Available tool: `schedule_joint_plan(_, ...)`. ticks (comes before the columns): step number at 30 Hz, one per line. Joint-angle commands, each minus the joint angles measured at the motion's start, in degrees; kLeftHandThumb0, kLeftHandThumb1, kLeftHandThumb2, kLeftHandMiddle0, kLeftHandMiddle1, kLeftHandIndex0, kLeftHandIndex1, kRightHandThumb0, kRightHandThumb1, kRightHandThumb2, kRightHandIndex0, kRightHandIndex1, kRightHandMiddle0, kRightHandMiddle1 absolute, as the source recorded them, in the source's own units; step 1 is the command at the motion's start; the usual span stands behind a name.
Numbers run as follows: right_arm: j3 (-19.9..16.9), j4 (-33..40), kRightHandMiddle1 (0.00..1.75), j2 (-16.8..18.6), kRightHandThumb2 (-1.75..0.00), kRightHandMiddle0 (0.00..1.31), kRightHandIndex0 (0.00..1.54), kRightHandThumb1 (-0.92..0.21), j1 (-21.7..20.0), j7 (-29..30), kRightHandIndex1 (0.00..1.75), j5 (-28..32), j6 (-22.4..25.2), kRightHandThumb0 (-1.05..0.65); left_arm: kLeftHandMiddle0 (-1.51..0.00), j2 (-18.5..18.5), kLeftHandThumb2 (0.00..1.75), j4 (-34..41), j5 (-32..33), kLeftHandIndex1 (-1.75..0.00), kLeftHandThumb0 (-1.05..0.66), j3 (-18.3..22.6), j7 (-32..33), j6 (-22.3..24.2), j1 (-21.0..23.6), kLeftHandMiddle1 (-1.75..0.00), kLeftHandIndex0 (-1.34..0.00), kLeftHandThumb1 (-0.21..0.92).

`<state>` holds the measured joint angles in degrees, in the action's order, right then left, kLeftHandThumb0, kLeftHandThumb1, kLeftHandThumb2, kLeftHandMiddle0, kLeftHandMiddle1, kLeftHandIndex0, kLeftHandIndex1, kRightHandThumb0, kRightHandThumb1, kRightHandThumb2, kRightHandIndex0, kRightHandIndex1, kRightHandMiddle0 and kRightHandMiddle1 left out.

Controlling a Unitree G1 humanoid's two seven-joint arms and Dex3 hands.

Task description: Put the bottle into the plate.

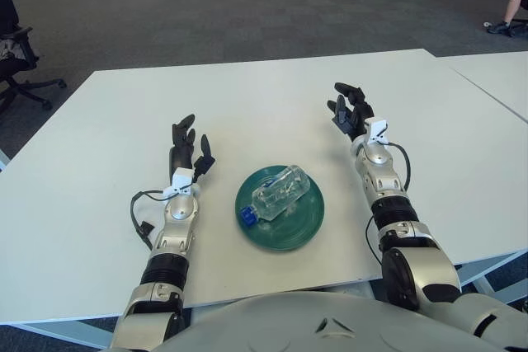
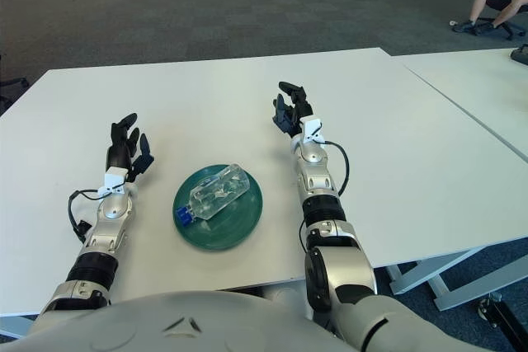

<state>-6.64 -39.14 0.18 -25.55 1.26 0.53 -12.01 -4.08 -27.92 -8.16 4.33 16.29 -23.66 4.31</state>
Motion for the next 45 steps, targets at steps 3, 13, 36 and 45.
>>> schedule_joint_plan(3, -0.2, -1.4, 0.99, 0.3, -0.83, 0.00, 0.38, -0.92, 1.1, -0.3, 0.67, 1.1, -1.8, -0.75, -0.39, -0.5, 0.87, 0.4, -0.7, -0.77, -0.75, 0.3, 0.4, 0.6, 0.7, 0.00, 0.00, 0.92)
schedule_joint_plan(13, 1.5, -4.3, 1.07, 0.4, -0.79, 0.00, 0.35, -0.92, 2.0, 0.7, 0.74, -0.7, -3.8, -0.73, -0.40, -0.7, 0.86, 0.0, -0.7, -0.78, -0.75, 0.3, 0.5, 0.2, 0.9, -0.01, 0.00, 0.92)
schedule_joint_plan(36, 4.7, -7.1, 1.18, 0.8, -0.66, 0.02, 0.36, -0.92, 5.0, 2.3, 0.90, -3.4, -8.8, -0.63, -0.39, -0.6, 0.85, 0.3, -0.5, -0.79, -0.73, 0.2, 0.1, 0.4, 0.8, 0.00, 0.00, 0.92)
schedule_joint_plan(45, 5.6, -10.3, 1.19, 0.1, -0.62, 0.04, 0.36, -0.92, 5.7, 5.2, 0.90, -5.9, -18.0, -0.61, -0.38, -0.5, 0.85, 0.9, -0.4, -0.78, -0.75, 0.2, -0.1, 0.5, 0.7, 0.00, 0.00, 0.92)
